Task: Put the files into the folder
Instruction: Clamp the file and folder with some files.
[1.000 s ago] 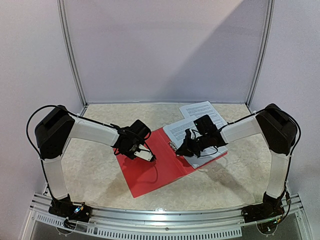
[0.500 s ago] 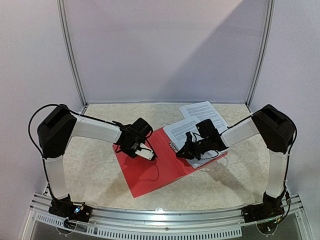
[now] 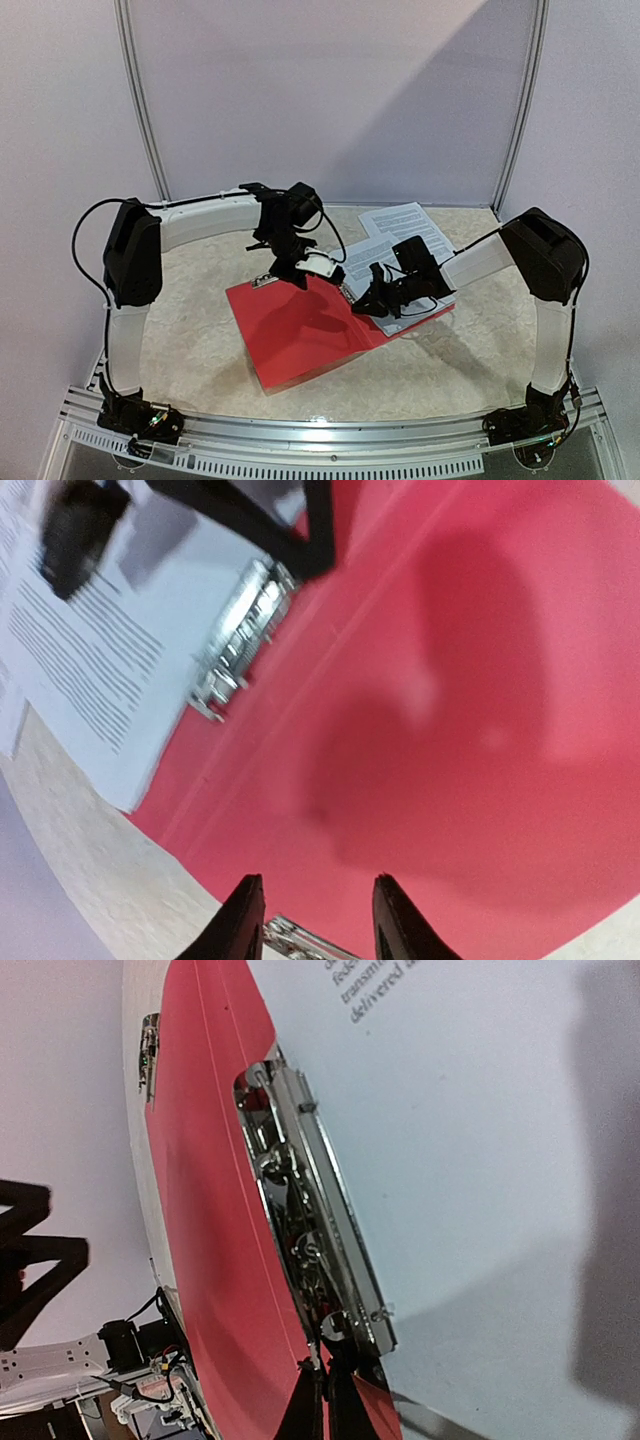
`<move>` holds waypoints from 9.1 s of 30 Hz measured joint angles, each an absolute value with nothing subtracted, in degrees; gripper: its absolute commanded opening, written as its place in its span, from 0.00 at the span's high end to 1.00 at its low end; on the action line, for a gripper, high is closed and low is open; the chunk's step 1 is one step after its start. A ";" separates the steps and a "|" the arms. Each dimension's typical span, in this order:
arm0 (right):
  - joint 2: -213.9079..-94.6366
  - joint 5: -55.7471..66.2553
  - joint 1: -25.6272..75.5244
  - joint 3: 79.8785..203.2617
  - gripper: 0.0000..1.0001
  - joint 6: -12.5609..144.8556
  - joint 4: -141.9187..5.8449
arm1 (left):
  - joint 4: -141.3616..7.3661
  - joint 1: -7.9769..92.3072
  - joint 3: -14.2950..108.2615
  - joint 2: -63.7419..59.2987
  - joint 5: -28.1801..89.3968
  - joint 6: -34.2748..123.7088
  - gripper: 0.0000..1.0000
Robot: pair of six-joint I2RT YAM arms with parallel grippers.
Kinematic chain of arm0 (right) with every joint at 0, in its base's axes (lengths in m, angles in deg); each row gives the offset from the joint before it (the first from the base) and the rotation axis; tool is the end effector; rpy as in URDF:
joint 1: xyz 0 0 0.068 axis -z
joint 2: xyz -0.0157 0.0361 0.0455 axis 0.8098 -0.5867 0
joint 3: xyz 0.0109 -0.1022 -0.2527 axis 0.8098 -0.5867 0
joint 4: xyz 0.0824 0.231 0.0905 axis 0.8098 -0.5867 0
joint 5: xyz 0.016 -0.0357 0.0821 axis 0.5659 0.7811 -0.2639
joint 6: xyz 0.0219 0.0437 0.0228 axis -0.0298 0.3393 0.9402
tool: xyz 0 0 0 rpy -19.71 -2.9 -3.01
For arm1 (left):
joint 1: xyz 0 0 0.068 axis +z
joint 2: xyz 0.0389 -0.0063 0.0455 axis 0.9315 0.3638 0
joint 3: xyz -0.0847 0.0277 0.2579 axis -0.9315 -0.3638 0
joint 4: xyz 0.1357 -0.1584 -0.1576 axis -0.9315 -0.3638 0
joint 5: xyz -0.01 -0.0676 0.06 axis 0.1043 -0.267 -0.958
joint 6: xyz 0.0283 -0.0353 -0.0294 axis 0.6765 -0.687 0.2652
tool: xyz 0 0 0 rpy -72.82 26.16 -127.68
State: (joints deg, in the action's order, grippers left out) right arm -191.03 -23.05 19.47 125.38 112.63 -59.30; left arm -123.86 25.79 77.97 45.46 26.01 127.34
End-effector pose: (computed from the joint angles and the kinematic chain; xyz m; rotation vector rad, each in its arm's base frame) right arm 0.3080 0.2379 0.0906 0.1287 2.7714 1.3348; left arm 0.3236 -0.3036 0.2020 2.4100 1.5529 0.0050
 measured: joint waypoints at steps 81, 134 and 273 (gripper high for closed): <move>-191.62 -25.26 20.14 124.35 0.99 112.87 -56.04 | -120.91 23.72 98.99 67.01 40.74 141.70 0.90; -184.28 -17.98 18.35 120.22 0.85 128.67 -52.02 | -124.80 23.08 101.90 68.26 38.55 154.25 1.00; -179.56 -17.43 18.11 128.68 0.95 114.55 -68.90 | -113.00 29.14 54.97 38.33 19.71 122.84 0.64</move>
State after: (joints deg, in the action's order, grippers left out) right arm -179.56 -17.43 18.11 128.68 114.55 -68.90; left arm -113.00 29.14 54.97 38.33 19.71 122.84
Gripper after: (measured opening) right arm 0.013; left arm 0.333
